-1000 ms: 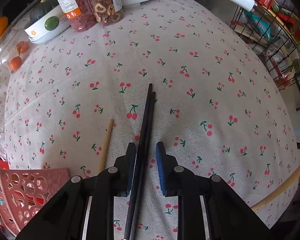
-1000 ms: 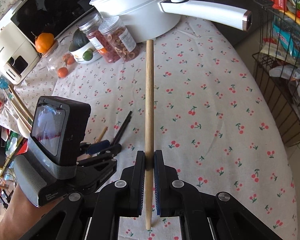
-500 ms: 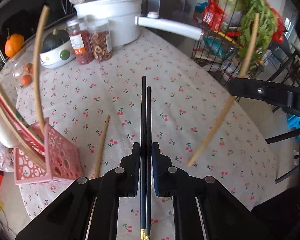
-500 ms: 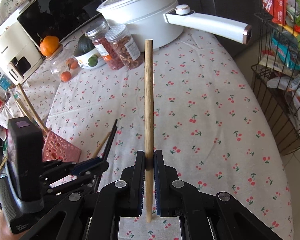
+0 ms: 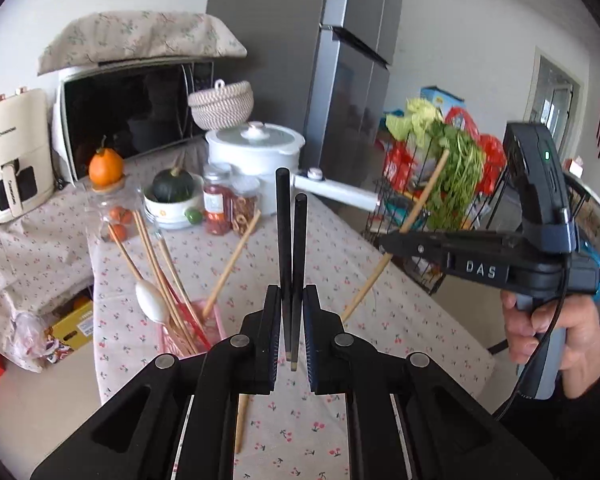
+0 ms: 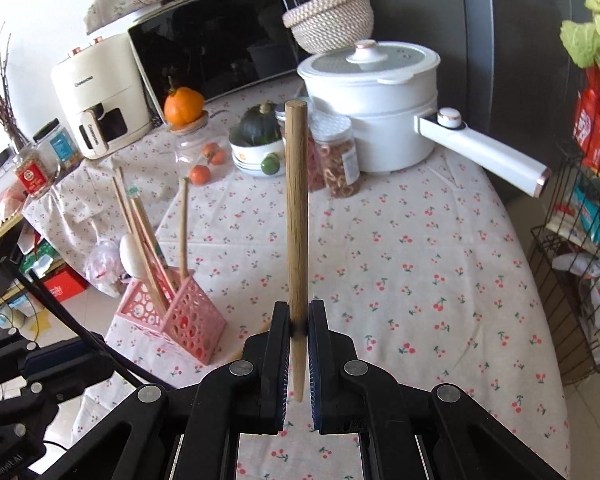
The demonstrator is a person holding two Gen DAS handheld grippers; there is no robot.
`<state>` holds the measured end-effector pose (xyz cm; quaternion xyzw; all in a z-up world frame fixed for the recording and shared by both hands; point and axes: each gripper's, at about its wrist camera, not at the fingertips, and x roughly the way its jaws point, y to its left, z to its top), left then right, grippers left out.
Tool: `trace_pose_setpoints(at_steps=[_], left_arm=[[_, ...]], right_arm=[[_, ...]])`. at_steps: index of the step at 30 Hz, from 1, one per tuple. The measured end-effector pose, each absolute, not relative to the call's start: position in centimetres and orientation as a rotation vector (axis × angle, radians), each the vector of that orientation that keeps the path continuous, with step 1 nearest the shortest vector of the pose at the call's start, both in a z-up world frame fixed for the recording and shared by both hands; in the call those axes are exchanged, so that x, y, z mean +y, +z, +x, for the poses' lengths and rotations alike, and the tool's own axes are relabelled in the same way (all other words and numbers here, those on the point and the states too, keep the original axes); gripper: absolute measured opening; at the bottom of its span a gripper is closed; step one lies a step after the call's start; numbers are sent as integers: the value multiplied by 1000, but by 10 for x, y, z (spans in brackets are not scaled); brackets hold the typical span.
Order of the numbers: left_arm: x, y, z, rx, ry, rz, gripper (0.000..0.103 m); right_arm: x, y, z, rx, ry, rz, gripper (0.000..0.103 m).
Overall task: Organize utensils
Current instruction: 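Lift both held chopsticks off the table toward the pink basket, then carry the black chopstick in the left tool over the pink basket while the right tool follows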
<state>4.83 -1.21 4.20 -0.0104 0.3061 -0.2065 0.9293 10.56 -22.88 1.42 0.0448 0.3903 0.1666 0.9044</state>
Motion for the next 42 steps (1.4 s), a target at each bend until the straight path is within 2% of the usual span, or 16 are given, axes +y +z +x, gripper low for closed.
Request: trace_pose_setpoints(at_steps=[8, 9, 10, 16, 24, 28, 33, 42], left_arm=[[32, 81, 42, 426, -348, -80, 11], [36, 81, 44, 425, -349, -87, 11], [39, 80, 45, 430, -357, -101, 0], [38, 72, 52, 516, -478, -160, 0], [27, 9, 72, 785, -457, -121, 1], [25, -41, 78, 977, -428, -75, 2], [21, -99, 81, 1134, -403, -29, 2], [7, -163, 107, 1247, -381, 25, 2]], right_arm=[[-211, 55, 101, 688, 390, 115, 4], [-210, 59, 100, 676, 395, 119, 4], [-206, 62, 101, 666, 402, 122, 4], [-185, 71, 101, 634, 457, 124, 5], [-192, 59, 109, 664, 419, 116, 4], [-202, 46, 109, 704, 397, 112, 4], [-215, 23, 114, 783, 384, 108, 4], [-210, -7, 111, 881, 400, 66, 4]])
